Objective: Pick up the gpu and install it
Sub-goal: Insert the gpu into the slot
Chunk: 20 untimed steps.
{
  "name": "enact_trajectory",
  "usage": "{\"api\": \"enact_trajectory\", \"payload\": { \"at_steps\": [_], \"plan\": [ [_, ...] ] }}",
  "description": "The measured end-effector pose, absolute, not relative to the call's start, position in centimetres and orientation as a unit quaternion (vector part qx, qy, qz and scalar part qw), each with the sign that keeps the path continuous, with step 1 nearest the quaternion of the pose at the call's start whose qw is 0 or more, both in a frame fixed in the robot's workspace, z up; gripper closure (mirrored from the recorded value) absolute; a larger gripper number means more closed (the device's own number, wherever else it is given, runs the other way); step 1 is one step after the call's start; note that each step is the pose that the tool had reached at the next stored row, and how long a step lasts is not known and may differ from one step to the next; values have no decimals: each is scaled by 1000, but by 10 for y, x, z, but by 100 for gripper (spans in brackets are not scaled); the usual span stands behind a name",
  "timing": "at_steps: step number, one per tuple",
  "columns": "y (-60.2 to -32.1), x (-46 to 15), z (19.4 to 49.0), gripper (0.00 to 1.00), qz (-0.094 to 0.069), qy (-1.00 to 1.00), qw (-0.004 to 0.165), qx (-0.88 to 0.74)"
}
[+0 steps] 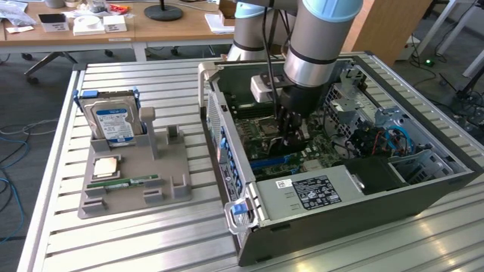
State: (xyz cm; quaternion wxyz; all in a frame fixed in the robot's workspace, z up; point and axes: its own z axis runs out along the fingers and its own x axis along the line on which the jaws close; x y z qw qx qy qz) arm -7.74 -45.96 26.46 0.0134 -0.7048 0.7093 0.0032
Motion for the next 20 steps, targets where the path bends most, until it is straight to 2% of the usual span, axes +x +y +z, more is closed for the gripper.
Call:
{"api": "enact_trajectory", "payload": {
  "at_steps": [20],
  "plan": [
    [-460,-85,263,74,3,709,13,-705]
  ]
}}
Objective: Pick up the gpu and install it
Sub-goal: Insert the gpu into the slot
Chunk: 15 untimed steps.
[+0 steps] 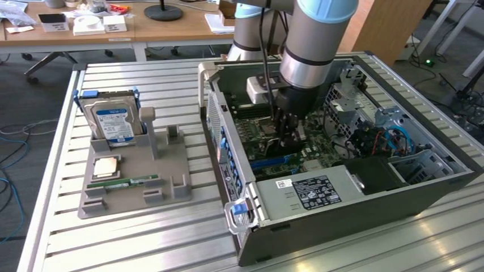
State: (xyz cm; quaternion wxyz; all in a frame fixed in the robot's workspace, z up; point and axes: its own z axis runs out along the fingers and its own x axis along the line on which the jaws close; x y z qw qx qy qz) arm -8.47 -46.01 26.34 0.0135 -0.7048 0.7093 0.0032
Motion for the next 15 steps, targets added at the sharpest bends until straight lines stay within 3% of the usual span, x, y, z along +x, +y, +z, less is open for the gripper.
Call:
{"api": "enact_trajectory", "payload": {
  "at_steps": [15],
  "plan": [
    [-460,-88,259,74,3,709,13,-705]
  ]
}}
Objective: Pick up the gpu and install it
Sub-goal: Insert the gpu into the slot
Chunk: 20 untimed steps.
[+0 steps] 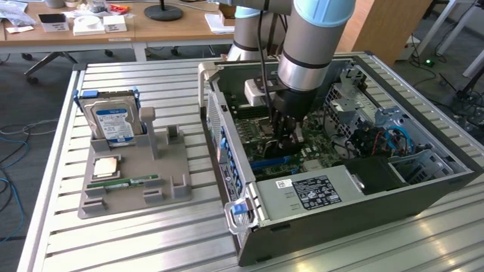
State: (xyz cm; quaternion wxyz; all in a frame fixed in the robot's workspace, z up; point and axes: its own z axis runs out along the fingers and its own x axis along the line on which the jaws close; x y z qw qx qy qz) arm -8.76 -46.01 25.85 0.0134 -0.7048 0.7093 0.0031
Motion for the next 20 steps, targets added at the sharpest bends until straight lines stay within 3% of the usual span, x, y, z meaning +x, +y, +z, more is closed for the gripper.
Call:
{"api": "enact_trajectory", "payload": {
  "at_steps": [20],
  "plan": [
    [-460,-88,253,74,3,709,13,-705]
  ]
}}
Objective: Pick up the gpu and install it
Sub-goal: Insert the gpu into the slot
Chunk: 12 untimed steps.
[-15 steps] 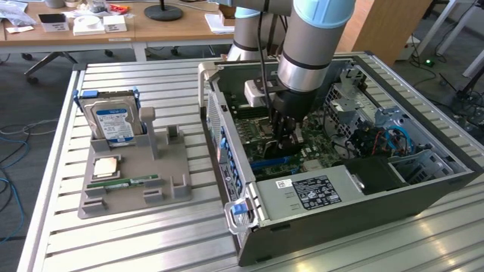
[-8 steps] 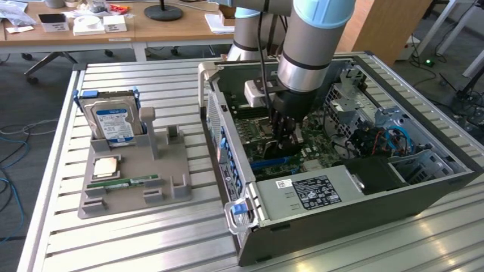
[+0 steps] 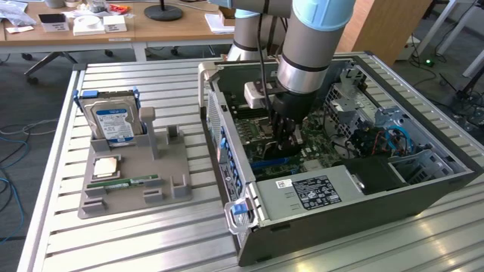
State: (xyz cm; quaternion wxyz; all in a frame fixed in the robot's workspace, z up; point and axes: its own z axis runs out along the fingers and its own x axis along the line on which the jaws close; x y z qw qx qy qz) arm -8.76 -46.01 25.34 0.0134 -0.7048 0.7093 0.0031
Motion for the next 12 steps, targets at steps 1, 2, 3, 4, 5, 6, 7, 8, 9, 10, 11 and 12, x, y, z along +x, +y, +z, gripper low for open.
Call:
{"api": "enact_trajectory", "payload": {
  "at_steps": [1,2,3,4,5,6,7,8,9,10,11,12],
  "plan": [
    [-460,-88,253,74,3,709,13,-705],
    [-460,-88,253,74,3,709,13,-705],
    [-460,-88,252,74,3,709,13,-705],
    [-460,-88,251,74,3,709,13,-705],
    [-460,-88,251,74,3,709,13,-705],
    [-460,-88,250,74,3,709,13,-705],
    [-460,-88,250,74,3,709,13,-705],
    [-460,-88,249,74,3,709,13,-705],
    [-460,-88,249,74,3,709,13,-705],
    [-460,-88,248,74,3,709,13,-705],
    [-460,-88,248,74,3,709,13,-705],
    [-460,-88,247,74,3,709,13,-705]
  ]
}}
